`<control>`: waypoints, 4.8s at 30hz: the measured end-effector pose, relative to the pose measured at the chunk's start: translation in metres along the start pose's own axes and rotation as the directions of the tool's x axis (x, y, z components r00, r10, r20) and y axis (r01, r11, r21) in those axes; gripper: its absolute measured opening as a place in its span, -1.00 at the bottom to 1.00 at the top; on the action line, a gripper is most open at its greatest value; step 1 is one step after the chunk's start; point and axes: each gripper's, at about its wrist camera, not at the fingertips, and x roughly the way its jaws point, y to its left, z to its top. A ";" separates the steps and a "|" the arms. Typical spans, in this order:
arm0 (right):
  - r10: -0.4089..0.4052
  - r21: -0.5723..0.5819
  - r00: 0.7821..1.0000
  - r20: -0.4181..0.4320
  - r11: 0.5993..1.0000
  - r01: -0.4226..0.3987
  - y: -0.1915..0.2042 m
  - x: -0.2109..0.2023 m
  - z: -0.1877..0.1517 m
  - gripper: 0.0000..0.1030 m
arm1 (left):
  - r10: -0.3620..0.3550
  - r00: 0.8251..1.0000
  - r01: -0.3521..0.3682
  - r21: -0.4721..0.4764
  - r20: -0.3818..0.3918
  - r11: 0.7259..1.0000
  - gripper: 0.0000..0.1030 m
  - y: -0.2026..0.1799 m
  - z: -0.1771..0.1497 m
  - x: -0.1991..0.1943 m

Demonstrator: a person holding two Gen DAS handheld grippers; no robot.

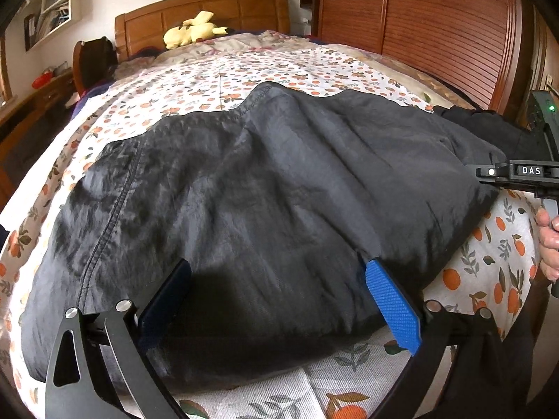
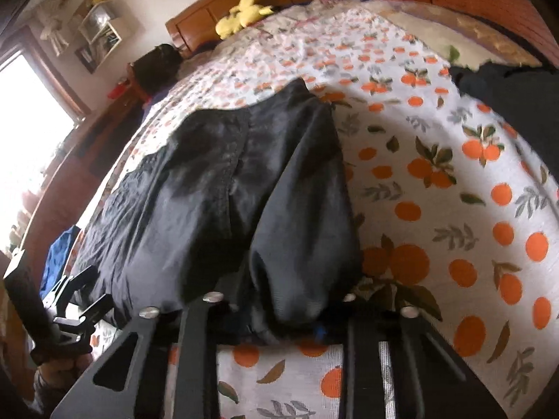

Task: Fold large clothes

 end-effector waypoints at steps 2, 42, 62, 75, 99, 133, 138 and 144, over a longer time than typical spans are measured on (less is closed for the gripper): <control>0.039 0.011 0.998 0.044 0.999 -0.040 -0.001 -0.011 0.003 -0.72 | 0.004 1.000 -0.004 -0.003 0.001 1.000 0.96 0.000 0.001 -0.002; -0.097 0.043 0.990 0.103 0.995 0.093 -0.040 -0.040 0.015 -0.77 | -0.013 0.998 0.016 -0.038 0.068 0.999 0.96 0.006 0.000 -0.051; 0.221 -0.482 0.963 0.154 0.868 -0.122 0.248 -0.053 0.051 -0.81 | 0.091 0.985 -0.066 -0.168 0.145 0.984 0.96 0.094 -0.036 -0.122; 0.216 -0.562 0.970 -0.112 0.791 -0.242 0.327 0.041 -0.035 -0.36 | 0.195 0.976 -0.165 -0.255 0.100 0.953 0.96 0.152 -0.077 -0.159; 0.063 -0.512 0.997 -0.044 0.855 -0.077 0.206 -0.005 -0.020 -0.27 | 0.135 0.969 -0.096 -0.190 0.205 0.977 0.96 0.097 -0.003 -0.160; 0.069 -0.521 0.995 -0.069 0.848 -0.095 0.199 0.008 -0.023 -0.27 | 0.014 0.997 0.002 -0.196 0.078 0.981 -0.85 0.114 -0.057 -0.115; 0.019 -0.546 0.997 -0.078 0.836 -0.059 0.198 0.030 -0.008 -0.26 | 0.006 0.999 0.006 -0.209 0.054 0.978 -0.84 0.121 -0.070 -0.102; -0.017 -0.544 0.998 -0.068 0.838 -0.022 0.195 0.067 0.032 0.01 | 0.009 0.999 0.001 -0.199 0.047 0.980 -0.83 0.120 -0.074 -0.097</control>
